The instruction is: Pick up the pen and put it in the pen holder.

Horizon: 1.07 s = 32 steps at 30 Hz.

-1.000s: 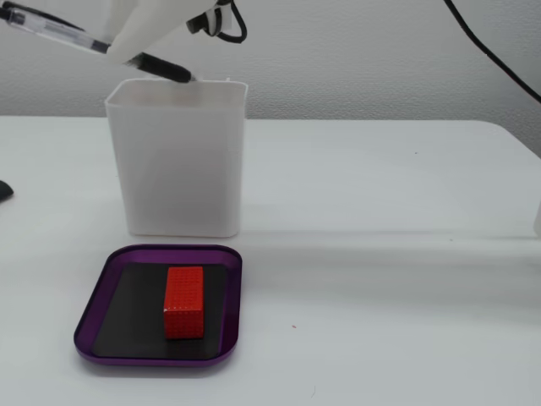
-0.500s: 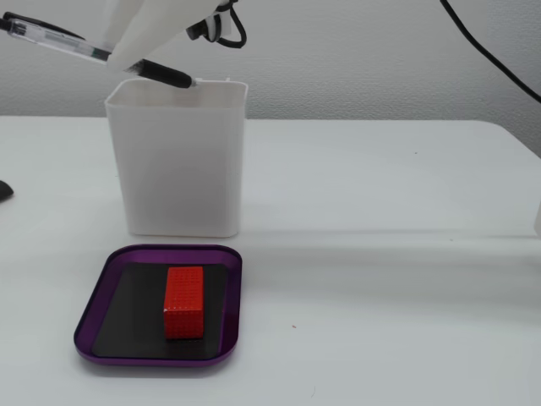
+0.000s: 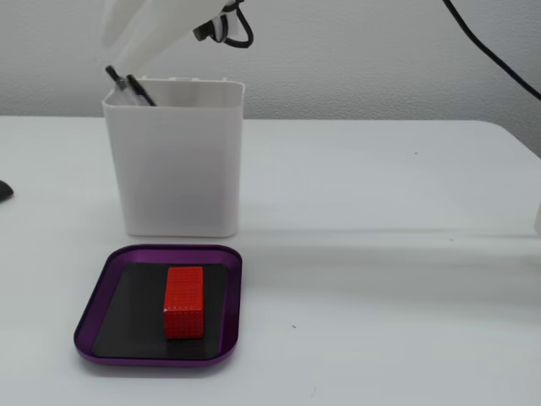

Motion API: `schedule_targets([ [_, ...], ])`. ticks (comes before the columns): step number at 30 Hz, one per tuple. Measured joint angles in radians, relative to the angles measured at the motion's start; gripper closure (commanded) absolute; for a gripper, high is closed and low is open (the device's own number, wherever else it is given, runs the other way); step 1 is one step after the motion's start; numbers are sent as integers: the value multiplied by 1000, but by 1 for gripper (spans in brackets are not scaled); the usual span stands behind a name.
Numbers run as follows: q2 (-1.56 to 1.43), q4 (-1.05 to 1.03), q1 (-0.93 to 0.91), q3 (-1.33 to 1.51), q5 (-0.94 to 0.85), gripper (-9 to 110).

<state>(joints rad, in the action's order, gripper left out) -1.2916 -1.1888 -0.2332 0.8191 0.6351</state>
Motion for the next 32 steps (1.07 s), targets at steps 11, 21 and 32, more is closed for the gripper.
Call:
schedule_targets([
  [11,-5,-109,8,-43,-153,89],
  [21,-209,-472,81,-48,-499,89],
  [32,-588,-405,81,652,-635,89],
])
